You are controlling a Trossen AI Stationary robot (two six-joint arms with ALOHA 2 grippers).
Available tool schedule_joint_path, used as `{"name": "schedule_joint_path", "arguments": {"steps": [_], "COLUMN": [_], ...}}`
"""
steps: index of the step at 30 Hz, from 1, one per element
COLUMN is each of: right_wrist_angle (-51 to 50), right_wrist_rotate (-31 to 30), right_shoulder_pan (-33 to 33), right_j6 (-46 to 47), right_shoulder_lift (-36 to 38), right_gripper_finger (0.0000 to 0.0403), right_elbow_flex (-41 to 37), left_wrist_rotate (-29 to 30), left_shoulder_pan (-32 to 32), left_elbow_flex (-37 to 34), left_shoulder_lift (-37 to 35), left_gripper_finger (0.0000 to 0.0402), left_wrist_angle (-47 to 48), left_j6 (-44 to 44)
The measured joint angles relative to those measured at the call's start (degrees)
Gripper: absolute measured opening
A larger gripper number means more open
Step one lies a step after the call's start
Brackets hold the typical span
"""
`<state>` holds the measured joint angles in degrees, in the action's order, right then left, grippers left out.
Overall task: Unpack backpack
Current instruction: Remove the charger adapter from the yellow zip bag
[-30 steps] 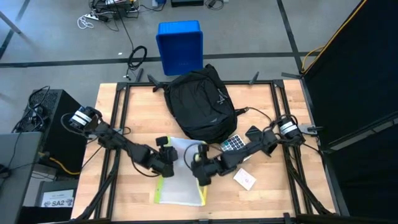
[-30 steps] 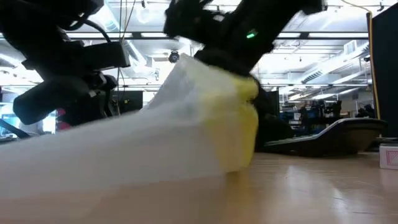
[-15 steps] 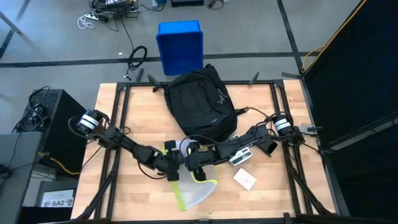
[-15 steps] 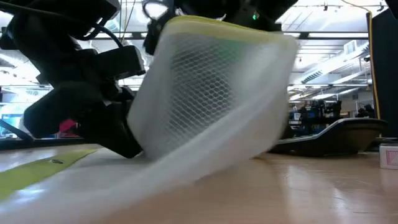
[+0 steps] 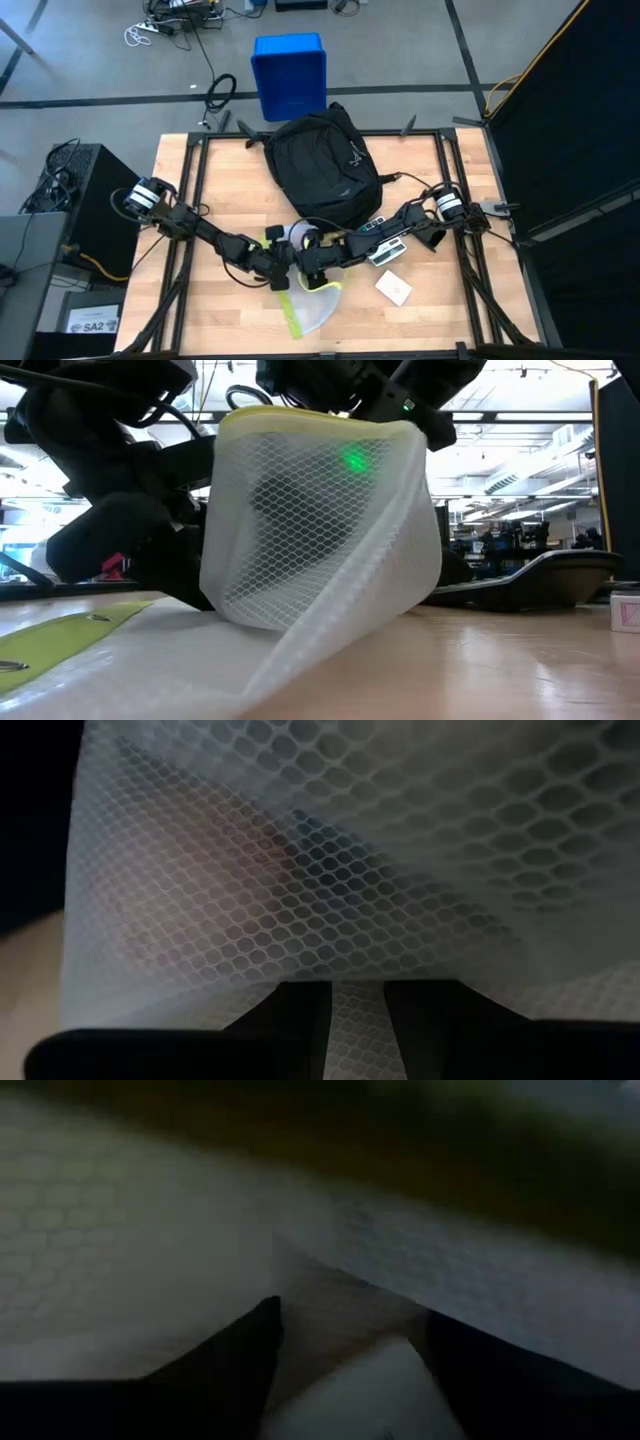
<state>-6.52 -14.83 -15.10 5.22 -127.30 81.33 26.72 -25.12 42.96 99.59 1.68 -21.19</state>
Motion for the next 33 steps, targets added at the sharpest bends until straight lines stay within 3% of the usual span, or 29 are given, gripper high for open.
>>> {"name": "schedule_joint_path", "arguments": {"steps": [2, 12, 22, 33], "right_wrist_angle": [-0.4, -7.2, -21.0, -39.5], "right_wrist_rotate": [-0.1, 0.0, -10.3, -16.2], "right_shoulder_pan": [0.0, -1.8, -9.0, -17.6], "right_j6": [-0.6, 1.2, 5.8, 20.5], "right_shoulder_lift": [0.3, 5.7, 16.4, 25.3], "right_gripper_finger": [0.0166, 0.0166, 0.0166, 0.0166], "right_elbow_flex": [-0.1, -0.7, -0.6, -0.4], "left_wrist_rotate": [0.0, -0.4, -0.7, -0.6], "left_shoulder_pan": [0.0, -0.4, -0.5, -0.5], "left_elbow_flex": [0.0, 0.0, -0.1, -0.1], "left_shoulder_lift": [0.0, 0.1, 0.2, 0.2], "left_gripper_finger": [0.0073, 0.0073, 0.0073, 0.0073], "left_wrist_angle": [0.0, -0.1, -0.2, -0.5], "left_j6": [0.0, -0.4, -0.5, -0.5]}}
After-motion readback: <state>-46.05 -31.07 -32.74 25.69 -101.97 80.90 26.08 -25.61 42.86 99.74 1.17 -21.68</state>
